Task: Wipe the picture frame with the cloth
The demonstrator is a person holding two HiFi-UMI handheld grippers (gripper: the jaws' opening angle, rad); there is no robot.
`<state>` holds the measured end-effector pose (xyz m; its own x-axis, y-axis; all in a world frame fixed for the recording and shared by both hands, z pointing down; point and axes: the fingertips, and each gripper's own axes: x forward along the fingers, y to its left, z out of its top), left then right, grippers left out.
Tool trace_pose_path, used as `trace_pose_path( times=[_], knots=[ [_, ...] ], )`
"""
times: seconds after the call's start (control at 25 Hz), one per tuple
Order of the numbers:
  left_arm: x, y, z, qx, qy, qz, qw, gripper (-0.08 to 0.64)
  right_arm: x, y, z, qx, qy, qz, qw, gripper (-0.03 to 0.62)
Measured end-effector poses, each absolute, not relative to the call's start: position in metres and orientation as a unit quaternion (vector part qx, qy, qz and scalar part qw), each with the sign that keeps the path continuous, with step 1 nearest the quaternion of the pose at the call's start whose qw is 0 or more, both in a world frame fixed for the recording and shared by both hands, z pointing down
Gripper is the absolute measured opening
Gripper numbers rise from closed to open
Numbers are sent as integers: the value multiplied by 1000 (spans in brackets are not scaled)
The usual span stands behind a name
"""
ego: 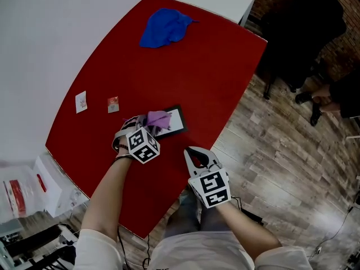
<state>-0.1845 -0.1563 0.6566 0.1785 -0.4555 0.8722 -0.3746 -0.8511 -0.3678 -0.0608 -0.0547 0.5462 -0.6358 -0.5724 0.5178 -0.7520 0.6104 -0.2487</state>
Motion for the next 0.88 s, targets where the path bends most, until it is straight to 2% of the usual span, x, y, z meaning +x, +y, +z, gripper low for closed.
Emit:
trace_pose_path(
  times=[0.48, 0.88],
  knots=[
    [-162, -69, 663, -783, 203, -587, 17, 64, -87, -47, 550, 346, -889, 227, 196, 5],
    [-166, -162, 648, -761, 224, -607, 45, 64, -67, -33, 554, 364, -877, 240, 200, 5]
  ],
)
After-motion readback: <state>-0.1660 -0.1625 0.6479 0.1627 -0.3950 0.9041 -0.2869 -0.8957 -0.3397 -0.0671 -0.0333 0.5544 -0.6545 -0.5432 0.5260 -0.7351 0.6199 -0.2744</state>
